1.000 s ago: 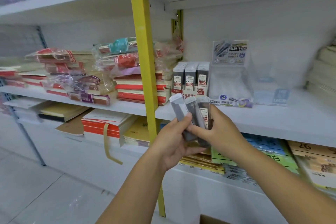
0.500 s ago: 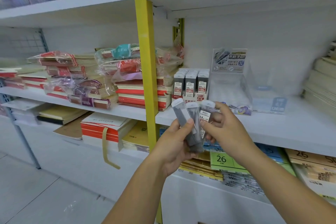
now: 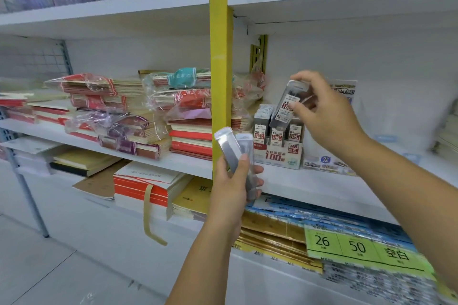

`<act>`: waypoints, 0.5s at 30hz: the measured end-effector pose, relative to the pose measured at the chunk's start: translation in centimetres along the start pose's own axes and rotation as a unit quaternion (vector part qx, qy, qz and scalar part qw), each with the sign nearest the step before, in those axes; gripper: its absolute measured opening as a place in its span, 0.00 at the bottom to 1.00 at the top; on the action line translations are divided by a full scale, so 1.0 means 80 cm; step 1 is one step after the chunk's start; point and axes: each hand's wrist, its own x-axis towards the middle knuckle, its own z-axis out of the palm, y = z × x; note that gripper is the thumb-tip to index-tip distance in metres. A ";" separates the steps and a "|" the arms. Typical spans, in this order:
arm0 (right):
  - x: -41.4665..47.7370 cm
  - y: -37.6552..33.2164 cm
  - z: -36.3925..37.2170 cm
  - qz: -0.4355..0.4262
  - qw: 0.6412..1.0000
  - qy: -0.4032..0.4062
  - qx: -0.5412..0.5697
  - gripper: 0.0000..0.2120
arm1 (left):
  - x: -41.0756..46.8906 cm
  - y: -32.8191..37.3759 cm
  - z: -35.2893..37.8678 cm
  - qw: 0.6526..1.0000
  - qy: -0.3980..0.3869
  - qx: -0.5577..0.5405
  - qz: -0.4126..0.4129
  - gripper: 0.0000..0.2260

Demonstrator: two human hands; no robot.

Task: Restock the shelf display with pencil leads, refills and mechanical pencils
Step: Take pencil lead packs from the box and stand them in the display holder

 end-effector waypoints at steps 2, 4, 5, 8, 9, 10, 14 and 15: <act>0.006 0.008 0.009 -0.009 0.998 -0.031 -0.058 0.19 | 0.003 -0.003 -0.001 1.000 0.001 0.006 0.009 0.07; 0.005 0.018 0.019 -0.013 0.995 -0.056 -0.084 0.20 | 0.005 -0.005 -0.002 1.000 -0.002 0.014 0.017 0.07; 0.004 0.023 0.024 -0.014 0.994 -0.064 -0.086 0.20 | 0.006 -0.006 -0.003 1.000 -0.003 0.017 0.019 0.07; 0.004 0.036 0.037 -0.006 0.992 -0.074 -0.105 0.20 | 0.009 -0.009 -0.004 0.999 0.001 0.029 0.021 0.07; 0.004 0.039 0.040 -0.003 0.990 -0.074 -0.118 0.20 | 0.009 -0.010 -0.005 0.999 0.003 0.033 0.021 0.08; 0.004 0.043 0.042 -0.006 0.988 -0.072 -0.136 0.21 | 0.010 -0.010 -0.005 0.999 0.003 0.035 0.020 0.09; 0.002 0.062 0.050 -0.011 0.970 -0.067 -0.233 0.21 | 0.011 -0.011 -0.006 0.999 0.001 0.043 0.019 0.09; 0.001 0.065 0.051 -0.009 0.969 -0.063 -0.240 0.20 | 0.012 -0.011 -0.006 0.999 0.003 0.049 0.018 0.09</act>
